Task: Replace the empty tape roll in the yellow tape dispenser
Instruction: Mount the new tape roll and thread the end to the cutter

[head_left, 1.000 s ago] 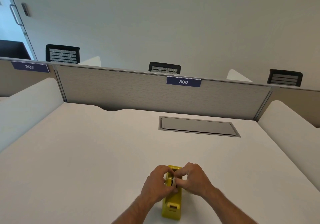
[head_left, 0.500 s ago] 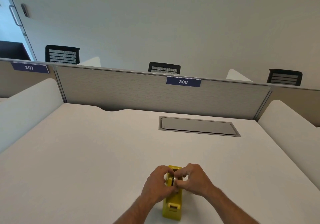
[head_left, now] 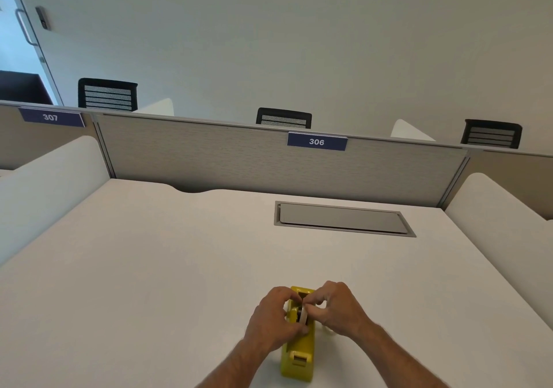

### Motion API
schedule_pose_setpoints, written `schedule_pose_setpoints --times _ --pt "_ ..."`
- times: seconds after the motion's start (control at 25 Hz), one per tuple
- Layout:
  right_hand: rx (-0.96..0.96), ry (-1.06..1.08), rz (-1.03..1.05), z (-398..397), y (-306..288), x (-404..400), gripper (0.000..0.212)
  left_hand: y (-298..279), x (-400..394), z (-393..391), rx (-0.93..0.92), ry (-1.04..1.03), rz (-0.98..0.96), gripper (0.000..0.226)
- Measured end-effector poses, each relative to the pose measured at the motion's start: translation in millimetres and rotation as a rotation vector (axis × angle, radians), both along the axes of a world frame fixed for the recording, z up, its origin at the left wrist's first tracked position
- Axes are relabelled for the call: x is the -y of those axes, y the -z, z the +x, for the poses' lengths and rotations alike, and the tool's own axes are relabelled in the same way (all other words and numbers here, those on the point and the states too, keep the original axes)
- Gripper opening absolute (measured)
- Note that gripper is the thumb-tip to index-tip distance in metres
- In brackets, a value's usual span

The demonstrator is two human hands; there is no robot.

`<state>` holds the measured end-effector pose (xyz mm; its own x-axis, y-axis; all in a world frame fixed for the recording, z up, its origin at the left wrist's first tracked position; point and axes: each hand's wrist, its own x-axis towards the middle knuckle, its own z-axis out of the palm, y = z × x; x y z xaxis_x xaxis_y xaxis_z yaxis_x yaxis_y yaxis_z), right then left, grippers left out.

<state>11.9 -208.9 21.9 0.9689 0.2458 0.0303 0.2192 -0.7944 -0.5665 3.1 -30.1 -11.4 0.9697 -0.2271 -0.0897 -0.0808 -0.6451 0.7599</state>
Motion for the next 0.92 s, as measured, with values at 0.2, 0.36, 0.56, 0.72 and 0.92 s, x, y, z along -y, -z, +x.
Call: schedule_pose_setpoints --times 0.2,0.36,0.56,0.72,0.92 --pt "-0.014 -0.003 -0.021 1.1 0.3 1.4 0.026 2.8 0.0 1.0 0.008 -0.003 -0.006 0.057" --pt "-0.015 -0.039 -0.057 -2.0 2.9 -1.1 0.028 4.8 0.2 1.7 0.020 -0.001 -0.006 0.056" --pt "-0.012 -0.030 -0.003 2.1 -1.3 1.2 0.016 4.8 0.9 1.1 -0.001 -0.007 -0.006 0.056" --pt "-0.004 -0.029 -0.036 -0.5 0.8 0.7 0.028 5.6 1.0 2.0 0.018 -0.003 0.000 0.056" --pt "0.018 -0.014 -0.005 1.1 2.6 1.2 0.019 3.8 1.0 1.5 0.006 -0.009 0.003 0.056"
